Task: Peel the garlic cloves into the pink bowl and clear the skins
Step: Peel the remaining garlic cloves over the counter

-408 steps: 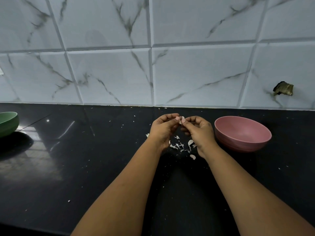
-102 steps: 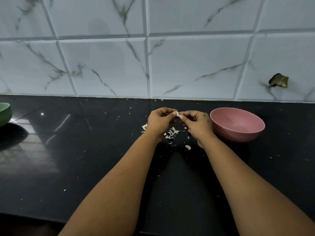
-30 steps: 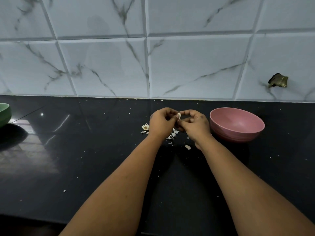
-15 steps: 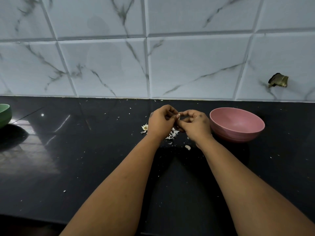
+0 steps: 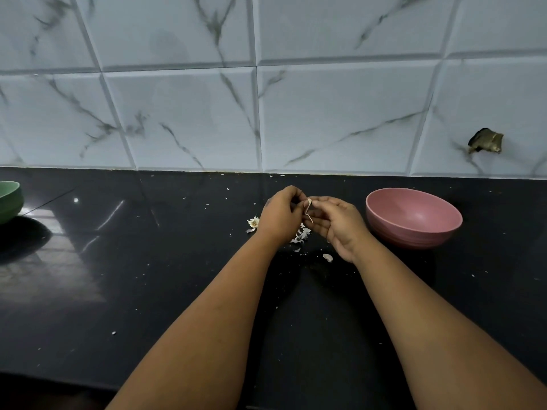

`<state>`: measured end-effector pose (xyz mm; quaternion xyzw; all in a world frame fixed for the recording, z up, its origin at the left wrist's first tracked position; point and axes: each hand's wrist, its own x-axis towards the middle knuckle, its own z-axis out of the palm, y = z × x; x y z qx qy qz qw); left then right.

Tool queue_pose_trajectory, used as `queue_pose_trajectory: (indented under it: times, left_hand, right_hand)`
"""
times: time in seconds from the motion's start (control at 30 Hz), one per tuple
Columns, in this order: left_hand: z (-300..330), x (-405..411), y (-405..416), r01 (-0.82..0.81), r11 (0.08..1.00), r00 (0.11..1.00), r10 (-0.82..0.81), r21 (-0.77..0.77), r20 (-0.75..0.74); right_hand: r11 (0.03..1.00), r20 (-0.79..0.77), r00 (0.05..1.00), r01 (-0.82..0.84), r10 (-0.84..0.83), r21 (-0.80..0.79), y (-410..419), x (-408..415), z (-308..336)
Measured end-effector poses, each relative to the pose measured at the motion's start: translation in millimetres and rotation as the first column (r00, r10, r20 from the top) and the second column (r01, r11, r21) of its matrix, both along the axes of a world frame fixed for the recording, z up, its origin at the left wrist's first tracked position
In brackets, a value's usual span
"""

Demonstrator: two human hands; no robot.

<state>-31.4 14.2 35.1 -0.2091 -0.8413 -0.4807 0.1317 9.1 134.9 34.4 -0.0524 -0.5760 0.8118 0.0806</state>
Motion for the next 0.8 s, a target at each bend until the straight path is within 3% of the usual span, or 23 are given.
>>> queue_pose_trajectory:
  times: [0.13,0.27,0.33,0.53,0.8]
  left_hand:
    - [1.8,1.4,1.1,0.023,0.999,0.999,-0.024,-0.035,-0.029]
    - [0.9,-1.3,-0.8,0.011,0.998,1.000,-0.012,0.058,0.008]
    - [0.9,-1.9,-2.6,-0.014,0.998,1.000,0.013,0.065,0.012]
    - [1.7,-1.6,-6.1,-0.090,0.993,0.991,0.098,-0.081,0.092]
    - [2.4,-0.8,-3.9,-0.054,0.963,0.986,0.092,-0.263,0.136]
  right_hand:
    - [0.998,-0.009,1.000,0.013,-0.014,-0.059,1.8,-0.2,0.9]
    - [0.970,-0.021,0.998,0.057,-0.063,-0.237,6.8,-0.6,7.0]
    - [0.968,-0.035,0.997,0.063,-0.073,-0.244,8.7,-0.8,6.6]
    - [0.991,-0.032,0.993,0.113,-0.115,-0.068,4.3,-3.2,0.6]
    - [0.949,-0.041,0.976,0.217,-0.214,0.227,3.9,-4.9,-2.4]
